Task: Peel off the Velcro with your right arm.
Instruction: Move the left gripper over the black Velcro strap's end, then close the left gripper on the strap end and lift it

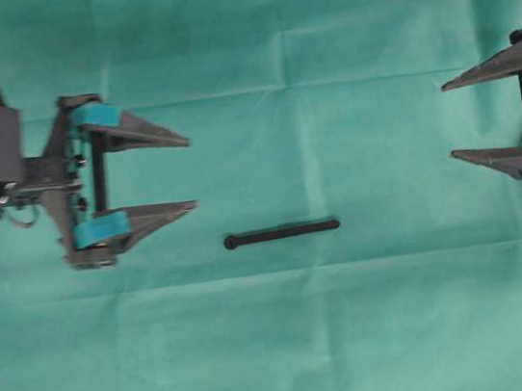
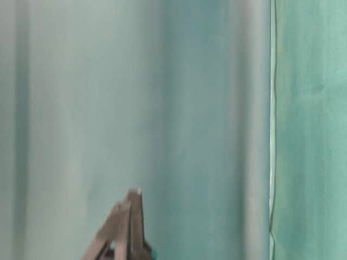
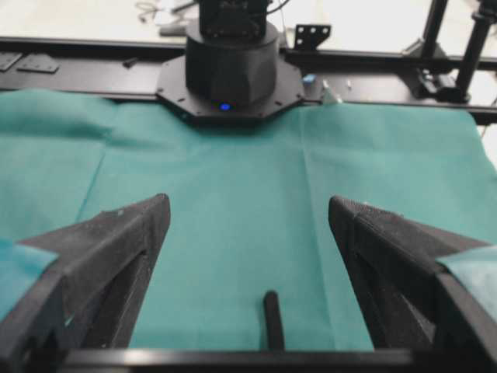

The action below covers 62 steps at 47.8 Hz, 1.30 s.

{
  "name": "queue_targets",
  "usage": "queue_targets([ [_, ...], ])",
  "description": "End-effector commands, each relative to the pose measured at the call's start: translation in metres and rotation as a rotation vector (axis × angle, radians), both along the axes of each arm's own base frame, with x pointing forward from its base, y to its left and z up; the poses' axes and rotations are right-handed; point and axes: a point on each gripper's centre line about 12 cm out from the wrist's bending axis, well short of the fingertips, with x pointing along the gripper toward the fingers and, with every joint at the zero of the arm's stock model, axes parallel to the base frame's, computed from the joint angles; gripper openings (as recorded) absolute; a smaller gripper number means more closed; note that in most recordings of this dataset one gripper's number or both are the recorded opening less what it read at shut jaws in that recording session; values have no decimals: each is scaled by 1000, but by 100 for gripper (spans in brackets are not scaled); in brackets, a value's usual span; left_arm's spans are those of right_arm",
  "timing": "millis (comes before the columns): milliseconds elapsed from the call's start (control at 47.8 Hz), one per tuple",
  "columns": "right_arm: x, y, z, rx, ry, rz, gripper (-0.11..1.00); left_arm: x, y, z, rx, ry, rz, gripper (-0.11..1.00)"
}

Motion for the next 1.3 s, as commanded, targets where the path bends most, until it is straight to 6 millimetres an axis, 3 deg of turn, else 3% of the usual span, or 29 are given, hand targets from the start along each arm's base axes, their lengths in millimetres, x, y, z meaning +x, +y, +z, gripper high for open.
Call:
queue_targets([
  [0,2,0,4,3,-14,0,59,19,-4,10,-1,-32,-10,96],
  [314,1,0,5,6,-18,2,59,60,-10,4,0,-9,-19,96],
  [523,1,0,5,6,-18,2,59,69,-15,1,-14,88,-29,96],
  [920,-1,1,-1,-7,-18,7,59,81,-25,-22,2,536,-52,96],
  [1109,-1,1,-1,-7,-20,7,59,89,-31,-28,13,597,-65,96],
  [1276,-1,1,-1,-5,-20,8,59,95,-31,-47,20,637,-62,96],
])
